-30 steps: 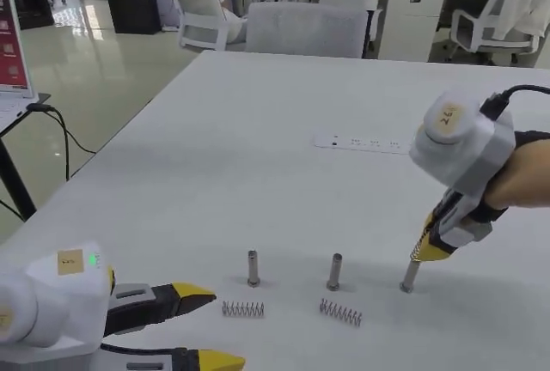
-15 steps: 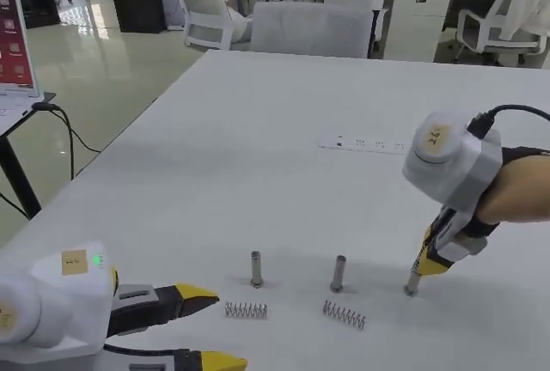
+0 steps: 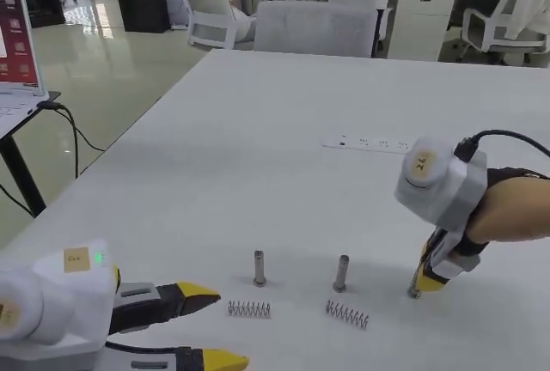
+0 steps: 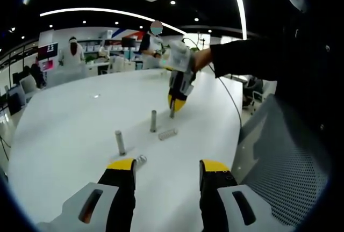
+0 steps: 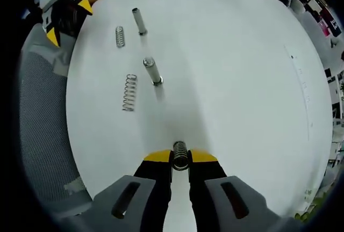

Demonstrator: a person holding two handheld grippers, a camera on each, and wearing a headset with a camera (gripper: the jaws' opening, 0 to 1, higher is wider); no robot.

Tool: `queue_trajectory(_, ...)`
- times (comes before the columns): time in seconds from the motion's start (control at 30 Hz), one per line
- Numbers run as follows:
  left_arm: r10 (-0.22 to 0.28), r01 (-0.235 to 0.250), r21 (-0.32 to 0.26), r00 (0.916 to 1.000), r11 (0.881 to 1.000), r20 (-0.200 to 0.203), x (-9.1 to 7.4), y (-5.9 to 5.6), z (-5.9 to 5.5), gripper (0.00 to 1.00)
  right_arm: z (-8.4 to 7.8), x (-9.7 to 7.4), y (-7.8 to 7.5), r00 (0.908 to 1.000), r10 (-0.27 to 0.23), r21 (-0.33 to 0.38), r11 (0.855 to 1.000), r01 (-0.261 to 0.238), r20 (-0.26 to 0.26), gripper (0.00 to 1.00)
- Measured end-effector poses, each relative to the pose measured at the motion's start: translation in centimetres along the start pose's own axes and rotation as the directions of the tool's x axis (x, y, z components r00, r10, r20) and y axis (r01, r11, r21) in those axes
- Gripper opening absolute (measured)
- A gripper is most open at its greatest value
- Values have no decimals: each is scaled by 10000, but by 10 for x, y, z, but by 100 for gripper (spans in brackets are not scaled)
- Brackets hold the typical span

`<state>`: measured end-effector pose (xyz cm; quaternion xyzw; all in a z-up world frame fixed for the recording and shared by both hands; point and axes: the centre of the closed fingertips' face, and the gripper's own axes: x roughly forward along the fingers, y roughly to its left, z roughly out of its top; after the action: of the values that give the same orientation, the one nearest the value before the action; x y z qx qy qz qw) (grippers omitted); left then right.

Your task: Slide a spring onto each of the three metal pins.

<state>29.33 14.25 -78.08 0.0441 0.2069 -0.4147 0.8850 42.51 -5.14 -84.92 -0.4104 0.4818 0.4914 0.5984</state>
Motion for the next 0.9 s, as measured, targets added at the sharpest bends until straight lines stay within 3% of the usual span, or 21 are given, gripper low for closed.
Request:
queue_trajectory(0.5,-21,21,11,10000,10000,8,0,0,0,41,-5,9,2,9994,-85,-195,9998,78,-323,10)
queue_trajectory(0.9,-95,95,53,10000,9999,10,2,-1,1,41,-10,4,6,9999,-110,-75,9999,109,-130,17)
